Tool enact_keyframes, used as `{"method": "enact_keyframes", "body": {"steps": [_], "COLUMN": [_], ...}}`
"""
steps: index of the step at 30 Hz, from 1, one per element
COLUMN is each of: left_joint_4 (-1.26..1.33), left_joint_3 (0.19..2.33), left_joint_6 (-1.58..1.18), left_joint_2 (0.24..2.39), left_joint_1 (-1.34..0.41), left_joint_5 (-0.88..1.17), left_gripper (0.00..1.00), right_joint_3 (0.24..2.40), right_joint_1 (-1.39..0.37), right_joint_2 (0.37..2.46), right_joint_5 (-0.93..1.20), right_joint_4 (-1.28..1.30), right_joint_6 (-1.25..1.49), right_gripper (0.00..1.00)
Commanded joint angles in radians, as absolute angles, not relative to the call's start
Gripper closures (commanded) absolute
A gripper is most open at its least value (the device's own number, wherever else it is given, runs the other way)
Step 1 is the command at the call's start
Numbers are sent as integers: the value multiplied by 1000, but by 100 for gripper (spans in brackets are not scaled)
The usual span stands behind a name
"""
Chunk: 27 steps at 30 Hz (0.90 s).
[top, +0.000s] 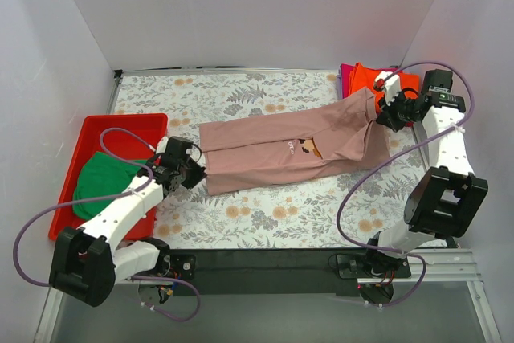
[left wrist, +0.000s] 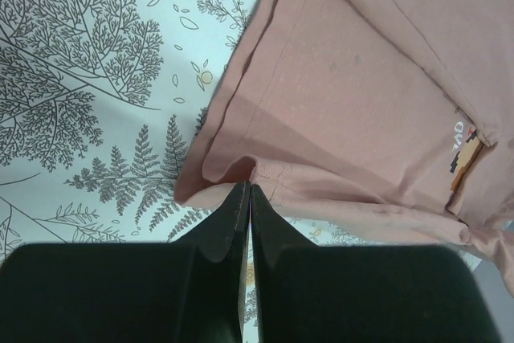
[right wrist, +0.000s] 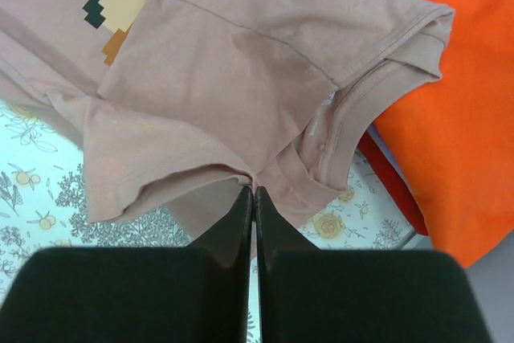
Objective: Fold and stack the t-shirts
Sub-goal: Fold the tshirt
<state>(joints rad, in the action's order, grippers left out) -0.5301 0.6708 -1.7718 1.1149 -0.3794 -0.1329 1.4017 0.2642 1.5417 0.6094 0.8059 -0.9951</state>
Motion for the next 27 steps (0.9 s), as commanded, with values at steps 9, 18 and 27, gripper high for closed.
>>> {"method": "enact_keyframes", "body": {"steps": [9, 18, 27], "left_joint_4": [-468, -434, -417], "left_joint_3": [726, 768, 836], "left_joint_6": [-1710, -1646, -1595], "left_joint_2": [1198, 1285, 1388], "left_joint_1": [-307, -268, -245], "left_joint_5": [-106, -92, -84], "left_gripper": [100, 100, 100], "right_joint_3": [1525, 1601, 1632], "right_joint_1": [209, 167, 137], "right_joint_2": [1638, 1713, 1755], "right_joint_5": [591, 548, 509], "right_joint_4": [690, 647, 609], "right_joint_6": [-879, -827, -790], "right_gripper": [99, 99, 99]}}
